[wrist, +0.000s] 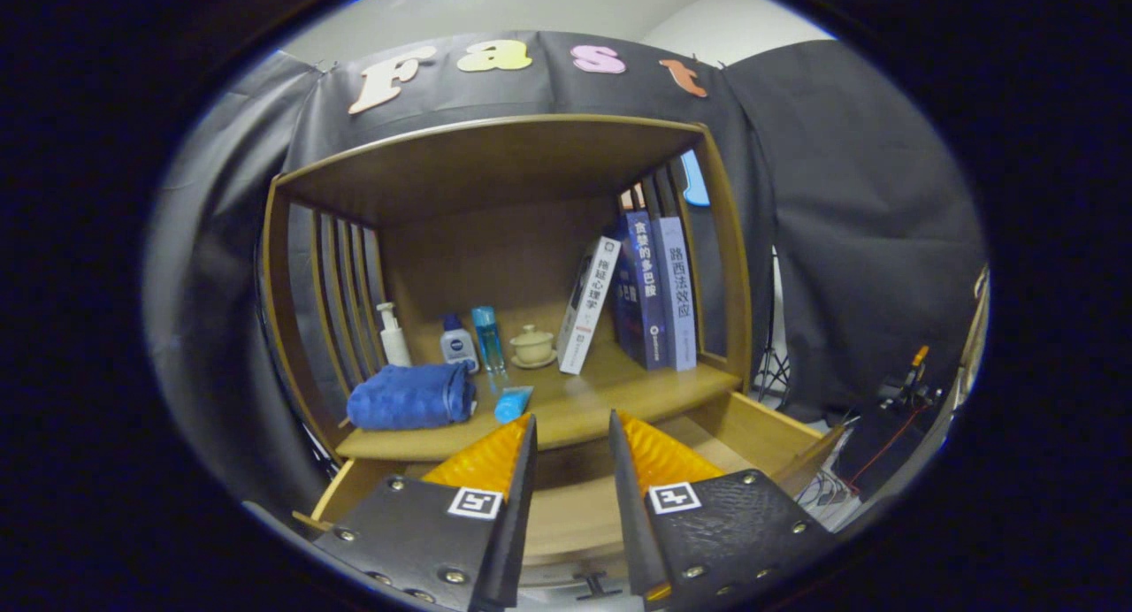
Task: Pull open the drawer, take out the items inside it, and place them on the countertop above the cabinet.
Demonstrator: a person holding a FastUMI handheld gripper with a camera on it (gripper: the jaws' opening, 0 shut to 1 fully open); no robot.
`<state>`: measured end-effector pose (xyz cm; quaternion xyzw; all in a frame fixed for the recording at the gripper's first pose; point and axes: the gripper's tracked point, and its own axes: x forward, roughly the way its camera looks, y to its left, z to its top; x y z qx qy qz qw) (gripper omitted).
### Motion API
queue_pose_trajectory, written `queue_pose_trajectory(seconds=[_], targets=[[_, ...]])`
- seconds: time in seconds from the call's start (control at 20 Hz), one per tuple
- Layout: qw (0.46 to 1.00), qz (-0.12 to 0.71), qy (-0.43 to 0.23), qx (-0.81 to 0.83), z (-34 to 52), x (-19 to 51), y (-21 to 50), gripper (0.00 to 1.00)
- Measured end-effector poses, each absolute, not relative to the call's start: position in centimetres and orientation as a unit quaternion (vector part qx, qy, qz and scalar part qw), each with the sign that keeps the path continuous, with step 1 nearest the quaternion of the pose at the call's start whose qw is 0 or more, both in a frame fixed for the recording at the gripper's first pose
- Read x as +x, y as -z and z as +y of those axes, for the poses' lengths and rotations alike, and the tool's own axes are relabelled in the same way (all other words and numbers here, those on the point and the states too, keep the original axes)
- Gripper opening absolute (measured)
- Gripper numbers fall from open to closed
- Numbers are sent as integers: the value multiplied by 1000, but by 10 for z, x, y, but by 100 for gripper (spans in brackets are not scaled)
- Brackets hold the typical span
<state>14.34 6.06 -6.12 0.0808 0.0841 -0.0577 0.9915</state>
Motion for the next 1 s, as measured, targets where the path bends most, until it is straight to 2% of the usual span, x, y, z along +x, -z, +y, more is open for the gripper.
queue_pose_trajectory(seconds=[0.25, 0.65, 0.85, 1.0], targets=[[994, 61, 45, 77, 66, 113, 82, 46], [990, 105, 41, 85, 62, 84, 140, 50], [987, 125, 41, 94, 62, 81, 160, 100], [986, 134, 26, 97, 65, 82, 167, 100]])
